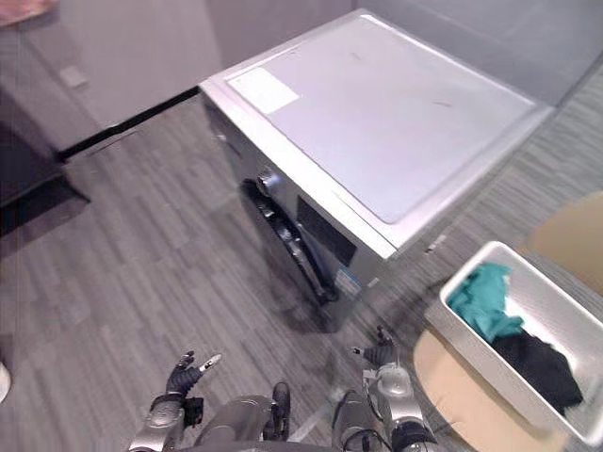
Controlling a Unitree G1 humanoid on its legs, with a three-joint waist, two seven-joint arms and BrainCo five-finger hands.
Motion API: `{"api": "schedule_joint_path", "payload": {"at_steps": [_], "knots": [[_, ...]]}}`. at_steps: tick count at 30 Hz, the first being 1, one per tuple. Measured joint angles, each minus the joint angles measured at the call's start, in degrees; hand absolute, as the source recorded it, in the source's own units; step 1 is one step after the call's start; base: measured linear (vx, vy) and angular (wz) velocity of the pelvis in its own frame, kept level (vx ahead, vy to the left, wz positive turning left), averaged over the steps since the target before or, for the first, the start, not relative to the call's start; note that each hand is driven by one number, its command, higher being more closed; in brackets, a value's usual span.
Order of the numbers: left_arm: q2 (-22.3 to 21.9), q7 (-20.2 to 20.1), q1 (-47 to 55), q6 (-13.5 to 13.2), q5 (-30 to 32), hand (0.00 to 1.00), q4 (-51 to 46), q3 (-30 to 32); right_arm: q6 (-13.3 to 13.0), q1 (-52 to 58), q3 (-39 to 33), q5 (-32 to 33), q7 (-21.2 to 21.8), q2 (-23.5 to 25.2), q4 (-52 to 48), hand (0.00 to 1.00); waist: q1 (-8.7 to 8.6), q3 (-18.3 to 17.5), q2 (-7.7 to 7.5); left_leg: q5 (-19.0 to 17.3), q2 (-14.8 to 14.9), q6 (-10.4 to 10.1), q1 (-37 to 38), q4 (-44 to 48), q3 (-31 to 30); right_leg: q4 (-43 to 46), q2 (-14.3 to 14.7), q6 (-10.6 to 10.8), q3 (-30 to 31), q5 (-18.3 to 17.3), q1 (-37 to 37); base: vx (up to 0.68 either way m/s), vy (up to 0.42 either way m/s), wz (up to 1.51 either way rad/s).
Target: Pick up the laundry basket with both hands and put the clothes into the washing machine.
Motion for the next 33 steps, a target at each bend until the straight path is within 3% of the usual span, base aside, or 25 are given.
{"api": "schedule_joint_path", "payload": {"at_steps": [4, 5, 9, 13, 16, 17, 20, 22, 25, 30, 33], "knots": [[-1.0, 0.1, 0.7, 0.1, 0.0, 0.00, 1.3, -1.0, -0.1, -0.9, 3.1, -0.6, 1.1, 2.4, -3.1, 0.00, 1.27, -0.2, -0.11, 2.7, 0.9, -1.4, 4.5, -5.6, -3.8, -5.2, 1.7, -1.0, -6.1, 0.8, 7.3, 0.15, -0.166, 0.71], [-1.0, 0.1, 0.8, 0.1, 0.1, 0.00, 1.4, -1.0, -0.1, -1.2, 3.7, -0.9, 1.2, 2.9, -3.6, 0.00, 1.38, -0.2, -0.12, 3.2, 1.1, -1.0, 5.2, -6.5, -4.2, -5.6, 2.0, -1.1, -6.7, 0.8, 8.2, 0.13, -0.167, 0.62], [-1.1, 0.1, 0.8, 0.0, 0.3, 0.00, 1.2, -1.3, -0.1, -3.1, 4.1, -2.3, 1.2, 3.1, -4.4, 0.00, 2.52, -0.5, -0.06, 5.4, 1.2, -1.3, 5.5, -8.6, -5.0, -5.7, 2.3, -1.1, -8.1, 0.8, 8.8, 0.06, -0.099, 0.29], [-1.1, 0.1, 0.8, 0.0, 0.3, 0.00, 1.3, -1.3, 0.1, -4.2, 3.8, -3.5, 0.6, 4.1, -7.5, 0.00, 2.53, -0.5, 0.13, 5.9, 1.2, -1.1, 5.2, -8.8, -5.1, -5.9, 2.4, -1.2, -8.7, 1.0, 8.9, 0.01, -0.031, 0.15], [-1.4, 0.5, 0.7, -0.1, 0.3, 0.00, 1.0, -1.3, 0.3, -7.9, 2.7, -4.5, -2.0, 4.7, -8.3, 0.00, 2.61, 0.0, 1.35, 9.7, 1.2, -0.9, 2.4, -9.9, -5.0, -6.2, 2.3, -1.6, -8.8, 3.6, 5.8, -0.09, 0.004, 0.08], [-1.8, 1.1, 0.7, -0.3, 0.3, 0.00, 0.7, -1.2, 0.3, -9.9, 2.0, -4.4, -3.3, 4.4, -8.3, 0.00, 2.66, 0.6, 2.43, 11.3, 1.2, -0.6, 1.1, -10.2, -5.1, -6.2, 2.3, -1.7, -8.8, 4.8, 4.6, -0.11, 0.038, 0.15], [-2.4, 1.5, 0.7, -1.0, 0.0, 0.00, 0.6, -1.1, 0.2, -14.9, 1.2, -4.0, -5.3, 3.1, -8.3, 0.00, 3.09, 1.9, 4.83, 11.6, 1.1, -0.6, -0.6, -10.2, -5.3, -5.5, 2.2, -1.7, -8.8, 5.0, 2.8, -0.12, 0.037, 0.09], [-2.7, 1.5, 0.0, -1.1, -0.2, 0.00, 0.4, -1.1, -0.1, -19.9, 2.0, -2.1, -5.5, 0.6, -8.2, 0.00, 4.71, 2.8, 6.10, 11.6, 1.0, -0.6, -3.3, -10.2, -5.8, -5.4, 2.2, -2.8, -8.8, 4.2, 0.0, -0.21, 0.039, -0.04], [-2.6, 1.5, -0.3, -1.2, -0.2, 0.00, -1.6, -1.1, -0.1, -27.2, 4.4, -0.8, -5.4, -2.6, -6.3, 0.00, 5.61, 5.3, 6.82, 11.5, 0.9, -0.6, -5.0, -12.1, -8.1, -3.1, 1.7, -3.3, -9.6, 2.2, -3.3, -0.28, 0.002, 0.12], [-1.3, 2.3, -0.3, -1.2, -1.2, 0.00, -1.8, -1.0, 0.5, -31.7, 5.4, 3.0, -7.7, -2.8, -2.9, 0.00, 6.47, 6.2, 5.84, 11.5, 0.6, -1.0, -7.0, -14.3, -10.1, -0.6, 0.4, -2.9, -13.5, 1.2, -4.6, -0.22, 0.004, 0.39], [-1.2, 2.5, -0.1, -1.4, -2.2, 0.00, -5.7, -1.2, 0.6, -35.2, 5.4, 6.9, -8.0, -2.0, -2.1, 0.00, 7.97, 6.3, 6.08, 12.0, -0.7, -1.8, -8.7, -14.3, -15.9, 1.0, -0.8, -2.5, -19.0, 0.6, -4.6, -0.10, -0.044, 0.69]]}}
